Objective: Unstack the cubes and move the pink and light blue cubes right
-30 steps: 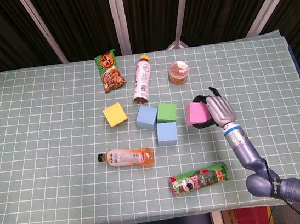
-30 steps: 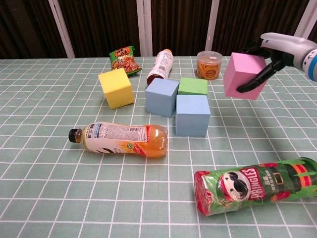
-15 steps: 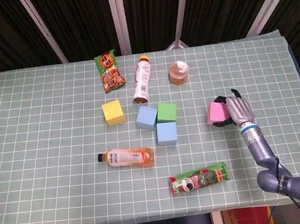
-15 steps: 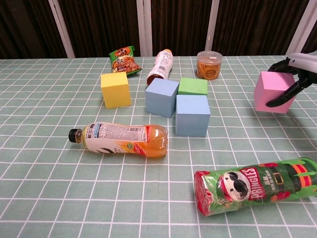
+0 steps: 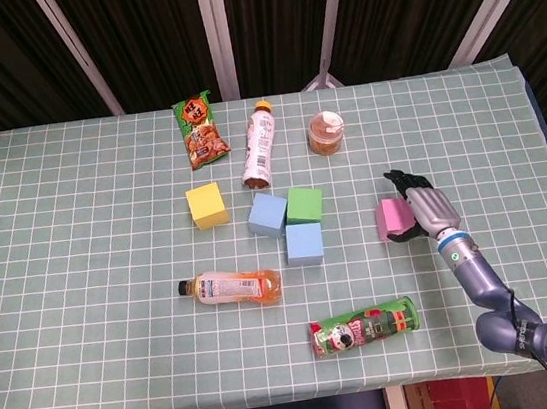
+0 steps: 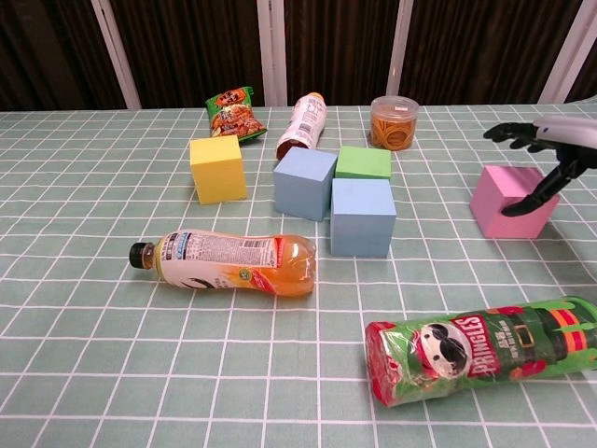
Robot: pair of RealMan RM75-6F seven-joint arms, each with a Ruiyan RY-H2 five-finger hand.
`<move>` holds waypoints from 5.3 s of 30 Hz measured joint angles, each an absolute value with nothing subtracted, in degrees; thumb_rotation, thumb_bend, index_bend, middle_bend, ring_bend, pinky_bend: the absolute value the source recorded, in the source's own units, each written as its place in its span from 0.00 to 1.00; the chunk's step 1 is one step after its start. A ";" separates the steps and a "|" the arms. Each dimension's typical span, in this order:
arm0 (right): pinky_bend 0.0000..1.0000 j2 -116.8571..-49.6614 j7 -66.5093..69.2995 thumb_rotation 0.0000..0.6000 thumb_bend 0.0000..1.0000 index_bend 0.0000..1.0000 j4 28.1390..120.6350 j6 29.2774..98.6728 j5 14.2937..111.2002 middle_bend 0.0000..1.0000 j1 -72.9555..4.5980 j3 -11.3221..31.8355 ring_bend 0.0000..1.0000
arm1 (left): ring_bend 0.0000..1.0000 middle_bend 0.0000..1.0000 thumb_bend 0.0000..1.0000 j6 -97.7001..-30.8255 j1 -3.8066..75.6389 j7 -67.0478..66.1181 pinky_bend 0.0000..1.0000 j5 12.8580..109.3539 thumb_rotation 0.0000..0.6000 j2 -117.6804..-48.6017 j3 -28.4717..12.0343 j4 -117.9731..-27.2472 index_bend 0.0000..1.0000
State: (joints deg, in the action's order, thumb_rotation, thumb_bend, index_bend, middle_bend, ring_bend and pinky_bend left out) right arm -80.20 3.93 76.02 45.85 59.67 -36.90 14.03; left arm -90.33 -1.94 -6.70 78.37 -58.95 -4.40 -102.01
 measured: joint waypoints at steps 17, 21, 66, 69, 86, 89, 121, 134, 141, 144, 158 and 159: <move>0.00 -65.33 5.35 1.00 0.15 0.00 102.24 54.36 70.91 0.03 -29.51 10.61 0.13 | 0.00 0.00 0.15 -89.69 -1.89 -5.05 0.00 78.26 1.00 -58.32 -4.35 -101.90 0.18; 0.00 -66.24 3.50 1.00 0.15 0.01 103.85 55.26 72.83 0.05 -29.16 9.12 0.15 | 0.00 0.00 0.15 -89.39 -1.78 -4.76 0.00 78.38 1.00 -58.18 -4.29 -101.84 0.18; 0.00 -87.26 -14.36 1.00 0.15 0.14 91.12 48.76 48.47 0.11 -46.62 15.12 0.25 | 0.00 0.00 0.15 -89.42 -2.01 -2.39 0.00 77.67 1.00 -57.35 -4.77 -101.23 0.18; 0.00 -87.78 -15.59 1.00 0.15 0.14 91.81 49.09 47.06 0.11 -48.05 15.85 0.26 | 0.00 0.00 0.15 -89.29 -1.95 -2.15 0.00 77.72 1.00 -57.29 -4.75 -101.15 0.18; 0.02 -89.76 -15.27 1.00 0.15 0.24 86.37 48.17 42.25 0.25 -49.39 14.30 0.36 | 0.00 0.00 0.15 -89.52 -2.13 -2.13 0.00 77.83 1.00 -57.19 -4.67 -101.20 0.18; 0.11 -89.74 -14.24 1.00 0.16 0.42 85.87 47.86 43.26 0.44 -49.02 14.08 0.53 | 0.00 0.00 0.15 -89.53 -2.11 -2.42 0.00 77.67 1.00 -57.29 -4.71 -101.26 0.18; 0.24 -85.77 0.30 1.00 0.22 0.52 71.62 54.48 56.40 0.54 -37.47 12.06 0.68 | 0.00 0.00 0.15 -89.63 -2.06 -3.72 0.00 78.03 1.00 -57.62 -4.48 -101.57 0.19; 0.24 -82.77 2.48 1.00 0.22 0.52 72.87 54.89 60.34 0.54 -35.74 12.60 0.68 | 0.00 0.00 0.15 -89.54 -1.89 -4.55 0.00 78.14 1.00 -57.93 -4.37 -101.82 0.19; 0.24 -84.77 -0.51 1.00 0.22 0.52 72.96 53.45 57.85 0.54 -37.38 14.07 0.68 | 0.00 0.00 0.15 -89.58 -1.95 -4.38 0.00 78.16 1.00 -57.85 -4.35 -101.76 0.19; 0.19 -86.04 -3.15 1.00 0.22 0.51 72.71 53.20 55.82 0.52 -38.38 14.86 0.60 | 0.00 0.00 0.15 -89.60 -1.96 -4.29 0.00 78.07 1.00 -57.82 -4.40 -101.74 0.19; 0.00 -82.53 -9.66 1.00 0.13 0.00 81.81 53.01 49.69 0.00 -39.44 16.42 0.06 | 0.00 0.00 0.15 -89.65 -2.06 -3.55 0.00 77.81 1.00 -57.60 -4.56 -101.58 0.19; 0.00 -81.63 -9.41 1.00 0.13 0.00 83.34 53.81 49.93 0.00 -39.04 16.67 0.05 | 0.00 0.00 0.15 -89.57 -2.04 -3.58 0.00 77.76 1.00 -57.60 -4.56 -101.59 0.19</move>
